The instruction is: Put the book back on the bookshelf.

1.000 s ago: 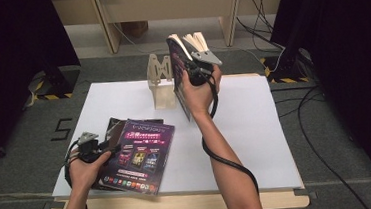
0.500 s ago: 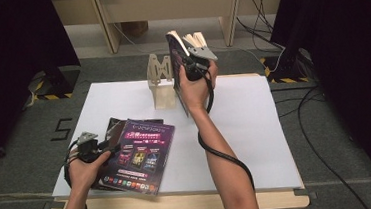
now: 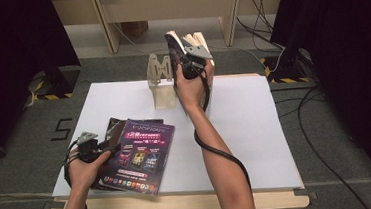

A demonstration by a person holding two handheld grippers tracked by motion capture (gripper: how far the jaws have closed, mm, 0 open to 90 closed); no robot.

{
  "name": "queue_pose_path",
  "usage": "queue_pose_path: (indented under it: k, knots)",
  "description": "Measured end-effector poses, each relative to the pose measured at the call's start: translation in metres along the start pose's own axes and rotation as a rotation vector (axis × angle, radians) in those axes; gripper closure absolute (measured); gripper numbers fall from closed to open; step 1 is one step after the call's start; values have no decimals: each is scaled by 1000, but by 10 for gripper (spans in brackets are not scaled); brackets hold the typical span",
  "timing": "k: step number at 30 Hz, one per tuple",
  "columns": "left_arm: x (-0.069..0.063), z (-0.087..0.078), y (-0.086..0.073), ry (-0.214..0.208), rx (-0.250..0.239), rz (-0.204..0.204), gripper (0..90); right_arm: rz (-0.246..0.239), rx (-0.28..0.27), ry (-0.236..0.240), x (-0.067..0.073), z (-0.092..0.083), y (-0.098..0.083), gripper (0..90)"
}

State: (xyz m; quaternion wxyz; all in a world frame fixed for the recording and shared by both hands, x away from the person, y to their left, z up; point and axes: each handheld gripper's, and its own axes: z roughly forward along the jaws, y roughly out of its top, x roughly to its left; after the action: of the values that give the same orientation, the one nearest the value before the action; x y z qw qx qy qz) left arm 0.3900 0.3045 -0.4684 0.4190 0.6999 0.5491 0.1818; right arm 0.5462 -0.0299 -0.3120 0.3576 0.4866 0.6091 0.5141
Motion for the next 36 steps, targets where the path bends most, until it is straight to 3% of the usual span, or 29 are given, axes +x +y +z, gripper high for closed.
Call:
queue_pose_path:
  k: [19,36]
  knots:
    - [0,0,0,-2,-1,-2,425,-9,-5,-32,-1,7,-7,830]
    - [-3,0,1,-7,-5,3,424,0,82,-7,-8,-13,-11,813]
